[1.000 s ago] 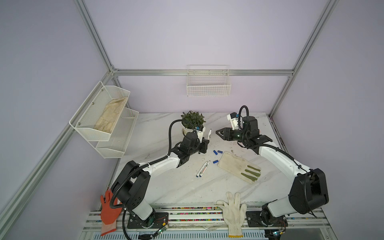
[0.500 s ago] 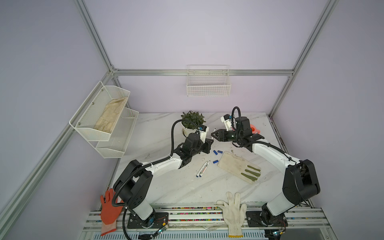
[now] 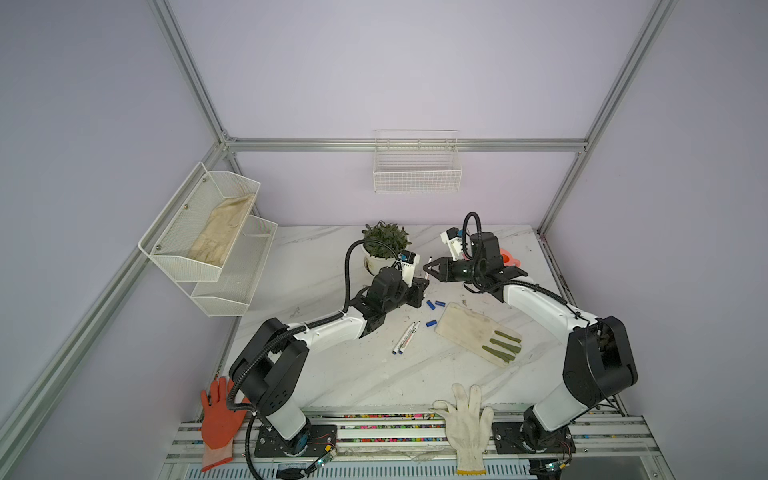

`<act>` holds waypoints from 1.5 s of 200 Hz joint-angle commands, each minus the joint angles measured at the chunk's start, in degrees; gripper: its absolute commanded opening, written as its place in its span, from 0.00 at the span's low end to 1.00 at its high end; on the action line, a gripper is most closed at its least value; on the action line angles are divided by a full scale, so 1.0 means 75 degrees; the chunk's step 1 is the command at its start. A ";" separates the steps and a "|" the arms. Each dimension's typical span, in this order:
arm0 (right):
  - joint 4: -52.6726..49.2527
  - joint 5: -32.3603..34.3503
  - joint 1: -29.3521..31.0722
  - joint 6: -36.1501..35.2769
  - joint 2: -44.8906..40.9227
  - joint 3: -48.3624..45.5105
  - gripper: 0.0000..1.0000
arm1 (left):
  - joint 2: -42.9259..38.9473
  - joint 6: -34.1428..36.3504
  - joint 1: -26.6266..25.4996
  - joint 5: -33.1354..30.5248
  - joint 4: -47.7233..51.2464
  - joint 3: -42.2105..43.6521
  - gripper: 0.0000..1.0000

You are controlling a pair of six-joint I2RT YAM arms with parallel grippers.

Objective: Insert the pens into the pen caps
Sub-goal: 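Grasp a white marker with the left gripper and lift it upright, then hold the marker upright with the left gripper while the right gripper nears the caps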

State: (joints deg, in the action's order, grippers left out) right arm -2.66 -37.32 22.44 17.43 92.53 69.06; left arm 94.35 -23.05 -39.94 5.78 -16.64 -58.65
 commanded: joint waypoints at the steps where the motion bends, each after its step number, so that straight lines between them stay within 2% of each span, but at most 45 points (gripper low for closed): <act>1: 0.0002 -0.0175 0.0010 -0.0109 -0.0158 0.0021 0.02 | 0.0016 -0.0119 -0.0043 0.0028 -0.0634 -0.0211 0.17; 14: 0.0044 -0.0212 0.0009 -0.0112 -0.0225 -0.0005 0.01 | 0.0075 -0.0163 -0.0041 0.0037 -0.0571 -0.0270 0.27; 24: 0.0058 -0.0238 0.0008 -0.0087 -0.0271 -0.0020 0.01 | 0.0126 -0.0178 -0.0043 0.0035 -0.0513 -0.0322 0.29; 100: 0.0147 -0.0353 0.0006 -0.0009 -0.0414 -0.0144 0.00 | 0.0403 -0.0138 -0.0041 0.0278 -0.0473 -0.0714 0.21; 193: 0.0063 -0.0365 0.0009 0.0054 -0.0211 -0.0096 0.01 | 0.0298 0.0003 -0.0041 0.0396 -0.0703 -0.1053 0.21; 204: 0.0071 -0.0379 0.0003 0.0042 -0.0197 -0.0087 0.01 | 0.0302 0.0003 -0.0041 0.0399 -0.0739 -0.1063 0.18; 227: 0.0039 -0.0391 0.0004 0.0017 -0.0208 -0.0079 0.01 | 0.0352 0.0008 -0.0043 0.0443 -0.0657 -0.1109 0.02; 238: 0.0026 -0.0342 0.0003 0.0018 -0.0233 -0.0092 0.04 | 0.0333 -0.0026 -0.0041 0.0377 -0.0586 -0.1067 0.00; 244: -0.0012 -0.0256 -0.0003 0.0027 -0.0254 -0.0096 0.09 | 0.0323 -0.0075 -0.0041 0.0243 -0.0545 -0.1034 0.00; 258: -0.0142 0.0050 0.0002 0.0074 -0.0305 -0.0125 0.29 | 0.0282 -0.0277 -0.0043 -0.0366 -0.0221 -0.0958 0.00; 271: -0.0362 0.0565 0.0008 0.0088 -0.0369 -0.0160 0.41 | 0.0242 -0.0445 -0.0022 -0.1081 0.0140 -0.0912 0.00; 281: -0.0649 0.1013 0.0010 -0.0009 -0.0396 -0.0161 0.45 | 0.0209 -0.0539 -0.0012 -0.1605 0.0414 -0.0869 0.00; 300: -0.1434 0.1751 0.0016 -0.0460 -0.0345 -0.0156 0.46 | 0.0125 -0.0653 0.0000 -0.2418 0.0798 -0.0734 0.00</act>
State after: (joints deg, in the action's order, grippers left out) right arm -5.43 -32.58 22.52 17.26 91.39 68.62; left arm 97.58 -25.65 -40.25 -1.80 -14.33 -60.64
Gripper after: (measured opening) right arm 0.453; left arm 0.134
